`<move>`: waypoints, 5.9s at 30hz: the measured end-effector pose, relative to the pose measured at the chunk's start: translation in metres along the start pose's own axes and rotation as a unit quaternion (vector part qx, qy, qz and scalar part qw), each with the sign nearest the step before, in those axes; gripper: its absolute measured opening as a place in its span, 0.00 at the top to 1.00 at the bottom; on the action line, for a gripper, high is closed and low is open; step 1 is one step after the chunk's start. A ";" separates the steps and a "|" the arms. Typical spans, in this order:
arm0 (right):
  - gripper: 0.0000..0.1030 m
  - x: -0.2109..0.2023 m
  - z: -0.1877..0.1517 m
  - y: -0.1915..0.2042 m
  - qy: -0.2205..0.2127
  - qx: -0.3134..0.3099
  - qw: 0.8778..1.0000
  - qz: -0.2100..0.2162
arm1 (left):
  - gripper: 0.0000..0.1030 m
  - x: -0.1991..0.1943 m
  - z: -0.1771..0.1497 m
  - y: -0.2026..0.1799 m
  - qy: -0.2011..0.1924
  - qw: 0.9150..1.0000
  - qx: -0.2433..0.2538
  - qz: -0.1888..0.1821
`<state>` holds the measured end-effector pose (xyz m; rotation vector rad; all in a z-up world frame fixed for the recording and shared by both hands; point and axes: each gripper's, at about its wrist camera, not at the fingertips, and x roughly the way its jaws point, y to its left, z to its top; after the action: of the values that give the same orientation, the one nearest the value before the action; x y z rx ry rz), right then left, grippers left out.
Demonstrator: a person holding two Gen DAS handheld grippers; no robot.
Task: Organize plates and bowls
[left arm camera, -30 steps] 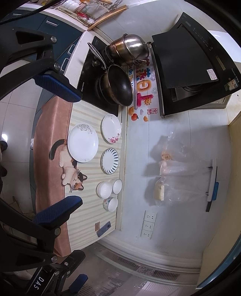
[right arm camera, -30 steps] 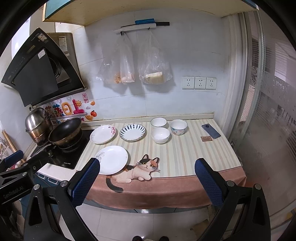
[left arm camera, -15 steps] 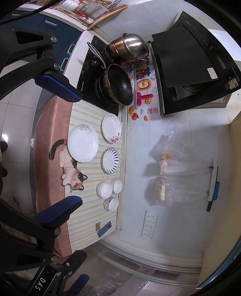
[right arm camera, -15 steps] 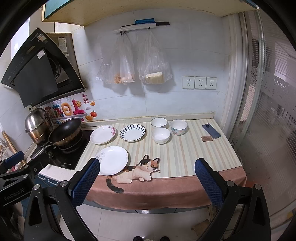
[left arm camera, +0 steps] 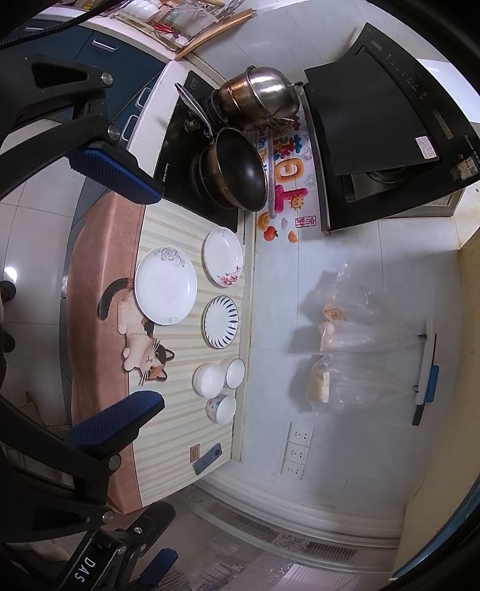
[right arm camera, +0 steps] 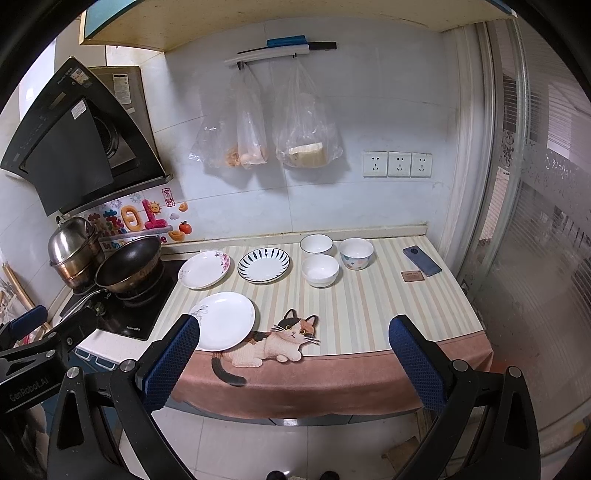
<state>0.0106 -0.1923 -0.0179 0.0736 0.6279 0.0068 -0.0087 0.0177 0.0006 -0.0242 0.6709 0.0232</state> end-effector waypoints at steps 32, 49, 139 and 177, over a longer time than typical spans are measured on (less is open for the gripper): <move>0.00 0.052 -0.001 -0.002 0.008 0.029 0.999 0.031 | 0.00 0.053 0.017 0.027 -0.016 1.000 -0.006 0.014; 0.02 0.425 -0.040 0.027 0.295 0.096 0.936 0.169 | 0.01 0.373 -0.009 0.117 0.217 0.974 -0.060 -0.007; 0.53 0.608 0.051 0.044 0.317 0.092 0.914 0.236 | 0.54 0.542 0.039 0.159 0.241 0.954 -0.175 0.022; 0.81 0.819 0.072 0.198 0.333 0.020 0.901 0.277 | 0.73 0.616 0.027 0.202 0.229 0.954 -0.190 0.036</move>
<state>0.7193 0.0235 -0.4263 0.2974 1.2769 0.5938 0.4846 0.2286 -0.3639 -0.3870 1.1248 0.2219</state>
